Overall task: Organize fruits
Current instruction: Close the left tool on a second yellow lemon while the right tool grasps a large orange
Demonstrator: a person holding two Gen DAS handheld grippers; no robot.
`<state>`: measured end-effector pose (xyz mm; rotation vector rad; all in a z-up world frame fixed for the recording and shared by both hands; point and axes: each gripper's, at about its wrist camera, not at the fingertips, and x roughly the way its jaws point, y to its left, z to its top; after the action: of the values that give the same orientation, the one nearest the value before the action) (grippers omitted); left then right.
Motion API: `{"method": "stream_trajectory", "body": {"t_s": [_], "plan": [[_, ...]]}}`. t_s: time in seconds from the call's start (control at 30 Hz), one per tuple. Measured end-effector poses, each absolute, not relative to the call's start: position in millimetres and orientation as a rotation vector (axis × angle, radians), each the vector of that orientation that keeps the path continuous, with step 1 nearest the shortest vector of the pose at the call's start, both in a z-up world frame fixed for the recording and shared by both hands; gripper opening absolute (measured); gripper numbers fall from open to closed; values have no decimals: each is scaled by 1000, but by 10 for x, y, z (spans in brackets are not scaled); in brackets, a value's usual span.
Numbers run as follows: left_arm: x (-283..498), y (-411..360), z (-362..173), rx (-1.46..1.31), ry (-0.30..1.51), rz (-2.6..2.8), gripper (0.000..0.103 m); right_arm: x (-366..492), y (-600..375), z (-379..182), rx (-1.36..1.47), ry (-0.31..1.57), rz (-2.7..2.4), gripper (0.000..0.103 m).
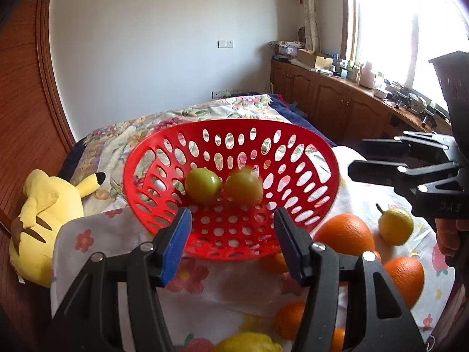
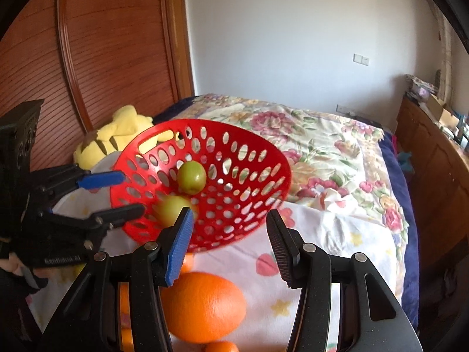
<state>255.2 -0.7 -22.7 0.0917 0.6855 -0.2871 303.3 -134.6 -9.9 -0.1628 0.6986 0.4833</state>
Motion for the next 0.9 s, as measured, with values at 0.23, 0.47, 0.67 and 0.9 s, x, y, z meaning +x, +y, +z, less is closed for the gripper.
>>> {"method": "stream_trajectory", "body": {"t_s": [0.23,0.47,0.67,0.9], "plan": [[2082,92,-218,76,653,-310,63,2541,-1505,-134,-123,664,463,59],[1727,168,-361,85,650,-295,65,2130,-1534,-271,-105,662,442,65],[1495,249,-570,45,658,-294,69,1851,-1572,-483,-85,685,430,71],[1446,235,-780,47,670,-283,70,1749,-1570,-699,-87,718,421,80]]}}
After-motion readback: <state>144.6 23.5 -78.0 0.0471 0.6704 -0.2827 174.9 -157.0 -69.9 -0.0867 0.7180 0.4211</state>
